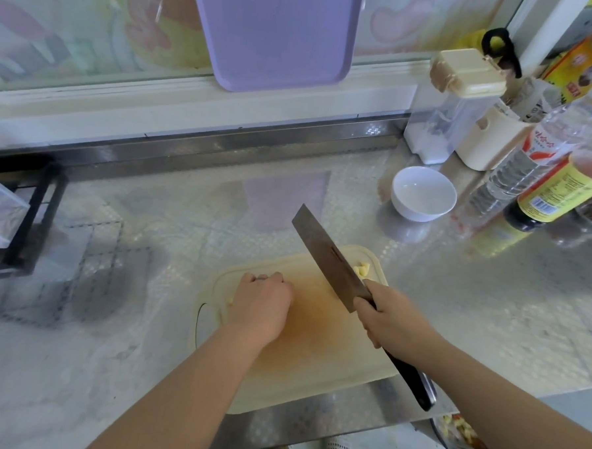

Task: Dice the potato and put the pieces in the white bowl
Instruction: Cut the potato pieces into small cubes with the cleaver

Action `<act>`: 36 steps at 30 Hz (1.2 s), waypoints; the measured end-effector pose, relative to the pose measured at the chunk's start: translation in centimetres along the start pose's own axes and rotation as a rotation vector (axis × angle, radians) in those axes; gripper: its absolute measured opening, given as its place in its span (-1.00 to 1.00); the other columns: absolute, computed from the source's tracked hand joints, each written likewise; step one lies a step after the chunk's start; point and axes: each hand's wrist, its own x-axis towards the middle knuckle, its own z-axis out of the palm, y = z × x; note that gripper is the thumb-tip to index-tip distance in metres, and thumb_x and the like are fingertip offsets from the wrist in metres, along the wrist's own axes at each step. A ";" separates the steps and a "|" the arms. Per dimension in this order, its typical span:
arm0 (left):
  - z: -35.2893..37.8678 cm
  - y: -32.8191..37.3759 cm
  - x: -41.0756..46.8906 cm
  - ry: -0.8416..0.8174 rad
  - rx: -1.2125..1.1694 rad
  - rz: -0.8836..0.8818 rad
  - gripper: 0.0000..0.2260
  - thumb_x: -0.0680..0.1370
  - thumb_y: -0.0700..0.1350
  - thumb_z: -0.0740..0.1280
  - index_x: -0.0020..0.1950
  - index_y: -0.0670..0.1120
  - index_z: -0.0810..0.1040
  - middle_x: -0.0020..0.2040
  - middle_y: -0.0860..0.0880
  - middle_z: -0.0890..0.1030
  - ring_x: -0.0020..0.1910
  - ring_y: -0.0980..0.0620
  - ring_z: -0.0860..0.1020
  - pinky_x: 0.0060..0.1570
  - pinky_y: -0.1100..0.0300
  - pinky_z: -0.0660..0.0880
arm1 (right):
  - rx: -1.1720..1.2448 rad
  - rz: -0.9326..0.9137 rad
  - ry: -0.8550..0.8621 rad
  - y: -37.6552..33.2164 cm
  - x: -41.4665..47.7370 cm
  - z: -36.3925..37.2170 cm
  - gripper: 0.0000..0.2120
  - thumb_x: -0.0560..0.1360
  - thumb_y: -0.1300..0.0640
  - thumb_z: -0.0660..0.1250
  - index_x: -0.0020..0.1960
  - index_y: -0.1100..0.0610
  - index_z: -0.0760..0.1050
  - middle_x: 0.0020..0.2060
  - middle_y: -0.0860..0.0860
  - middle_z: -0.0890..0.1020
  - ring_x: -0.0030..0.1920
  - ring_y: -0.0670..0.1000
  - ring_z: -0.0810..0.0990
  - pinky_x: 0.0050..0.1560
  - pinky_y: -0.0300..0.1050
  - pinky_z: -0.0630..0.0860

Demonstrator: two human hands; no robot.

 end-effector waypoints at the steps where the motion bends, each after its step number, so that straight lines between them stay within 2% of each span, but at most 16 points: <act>1: 0.0 -0.3 -0.1 -0.033 0.030 0.006 -0.80 0.50 -0.20 0.30 0.04 0.05 0.59 0.04 0.03 0.54 0.03 -0.04 0.52 0.11 0.08 0.29 | 0.000 0.002 -0.005 -0.1 0.0 0.0 -0.80 0.66 0.11 0.12 -0.11 0.11 0.41 -0.37 0.01 0.53 -0.45 -0.04 0.51 -0.39 -0.17 0.47; 5: -1.0 -0.7 -0.2 -0.140 0.036 0.001 -0.84 0.49 -0.08 0.32 0.02 0.05 0.63 0.02 0.05 0.60 0.06 -0.02 0.50 0.18 0.08 0.30 | 0.020 -0.005 -0.006 -0.5 0.0 0.0 -0.80 0.65 0.14 0.12 -0.12 0.12 0.41 -0.40 0.01 0.52 -0.51 -0.08 0.49 -0.44 -0.22 0.44; 7: -1.5 -0.6 -0.1 -0.076 -0.093 -0.009 -0.83 0.53 0.01 0.32 0.08 0.08 0.62 0.05 0.07 0.61 0.08 0.00 0.52 0.19 0.09 0.35 | 0.074 0.006 -0.012 -0.7 -0.2 -0.1 -0.80 0.64 0.16 0.13 -0.14 0.13 0.40 -0.46 0.00 0.50 -0.56 -0.12 0.44 -0.48 -0.26 0.39; 8: -1.6 -0.6 0.2 0.007 -0.250 -0.049 -0.82 0.56 0.01 0.31 0.13 0.09 0.61 0.07 0.08 0.61 0.08 0.01 0.55 0.18 0.10 0.40 | 0.125 0.011 -0.026 -0.8 -0.3 -0.3 -0.81 0.63 0.18 0.14 -0.15 0.15 0.39 -0.48 0.00 0.49 -0.56 -0.10 0.43 -0.46 -0.23 0.40; 10: -2.0 -0.1 0.8 0.153 -0.758 -0.229 -0.80 0.61 -0.04 0.27 0.21 0.02 0.58 0.08 0.08 0.62 0.04 0.06 0.59 0.11 0.15 0.49 | 0.306 0.023 -0.080 -0.8 -0.4 -0.6 -0.84 0.62 0.20 0.16 -0.13 0.19 0.38 -0.44 0.04 0.48 -0.51 -0.01 0.44 -0.38 -0.07 0.43; 11: -2.3 0.2 1.1 0.161 -1.111 -0.355 -0.78 0.63 -0.06 0.25 0.24 -0.04 0.57 0.07 0.05 0.64 0.02 0.05 0.61 0.07 0.15 0.51 | 0.430 0.038 -0.121 -0.8 -0.4 -0.8 -0.87 0.63 0.21 0.16 -0.07 0.23 0.40 -0.40 0.06 0.47 -0.50 0.02 0.42 -0.36 -0.06 0.42; 13: -3.2 1.1 1.7 -0.004 -1.895 -0.543 -0.72 0.66 -0.05 0.20 0.29 -0.13 0.53 0.09 -0.06 0.64 -0.01 -0.03 0.62 0.03 0.09 0.52 | 0.674 0.079 -0.216 -0.8 -0.3 -1.0 -0.88 0.66 0.22 0.16 0.09 0.24 0.44 -0.37 0.06 0.45 -0.50 0.01 0.37 -0.39 -0.16 0.37; 14: -3.5 1.5 1.6 -0.128 -2.175 -0.574 -0.69 0.67 -0.01 0.16 0.30 -0.15 0.52 0.12 -0.12 0.64 -0.01 -0.08 0.62 0.04 0.04 0.53 | 0.769 0.096 -0.263 -0.9 -0.2 -1.0 -0.86 0.67 0.21 0.15 0.16 0.21 0.46 -0.37 0.05 0.44 -0.50 0.00 0.36 -0.40 -0.19 0.35; 16: -3.8 1.9 1.1 -0.310 -2.403 -0.530 -0.60 0.69 0.06 0.08 0.30 -0.17 0.51 0.12 -0.17 0.63 -0.03 -0.12 0.64 0.00 0.00 0.57 | 0.903 0.114 -0.335 -0.9 -0.2 -0.9 -0.80 0.68 0.21 0.15 0.26 0.20 0.44 -0.37 0.05 0.43 -0.50 -0.01 0.34 -0.41 -0.21 0.34; 21: -3.5 1.9 0.6 -0.319 -2.416 -0.507 -0.64 0.69 -0.01 0.10 0.32 -0.19 0.51 0.01 -0.17 0.64 -0.10 -0.10 0.64 -0.17 0.08 0.65 | 0.959 0.111 -0.379 -0.6 0.1 -0.5 -0.74 0.68 0.22 0.14 0.33 0.21 0.42 -0.37 0.05 0.42 -0.50 -0.02 0.31 -0.43 -0.22 0.34; 26: -2.7 1.2 0.3 -0.272 -2.397 -0.572 -0.72 0.68 -0.09 0.16 0.22 -0.20 0.58 0.00 -0.21 0.63 -0.09 -0.11 0.63 -0.01 0.03 0.63 | 0.932 0.130 -0.290 0.1 0.5 -0.7 -0.82 0.67 0.22 0.14 0.22 0.21 0.44 -0.38 0.04 0.42 -0.51 -0.01 0.32 -0.40 -0.19 0.31; 29: -2.1 0.8 0.4 -0.213 -2.326 -0.616 -0.73 0.67 -0.08 0.19 0.17 -0.22 0.59 -0.02 -0.21 0.63 -0.15 -0.09 0.65 -0.03 0.03 0.64 | 0.835 0.126 -0.244 0.7 0.7 -1.1 -0.85 0.67 0.21 0.14 0.17 0.24 0.42 -0.37 0.03 0.43 -0.50 -0.01 0.33 -0.36 -0.15 0.29; 31: -1.8 0.9 0.7 -0.164 -2.209 -0.621 -0.77 0.67 -0.13 0.20 0.19 -0.23 0.56 -0.01 -0.20 0.63 -0.13 -0.07 0.65 0.00 0.05 0.62 | 0.745 0.129 -0.179 0.9 0.6 -1.4 -0.81 0.66 0.21 0.15 0.18 0.31 0.38 -0.37 0.03 0.44 -0.49 0.00 0.35 -0.37 -0.15 0.30; 33: -1.4 1.1 1.0 -0.123 -2.032 -0.588 -0.82 0.66 -0.19 0.21 0.20 -0.19 0.54 0.06 -0.17 0.62 -0.07 -0.04 0.64 0.04 0.09 0.59 | 0.636 0.121 -0.101 1.1 0.5 -1.5 -0.87 0.63 0.24 0.15 0.08 0.31 0.39 -0.37 0.05 0.44 -0.50 0.01 0.37 -0.39 -0.13 0.33; 36: -0.3 1.3 1.9 -0.014 -1.487 -0.494 -0.90 0.62 -0.11 0.30 0.08 -0.02 0.60 0.10 -0.08 0.63 0.00 -0.02 0.64 0.08 0.04 0.60 | 0.414 0.110 0.011 1.4 0.5 -1.3 -0.90 0.58 0.25 0.14 -0.07 0.24 0.40 -0.40 0.08 0.46 -0.51 0.02 0.44 -0.35 -0.03 0.42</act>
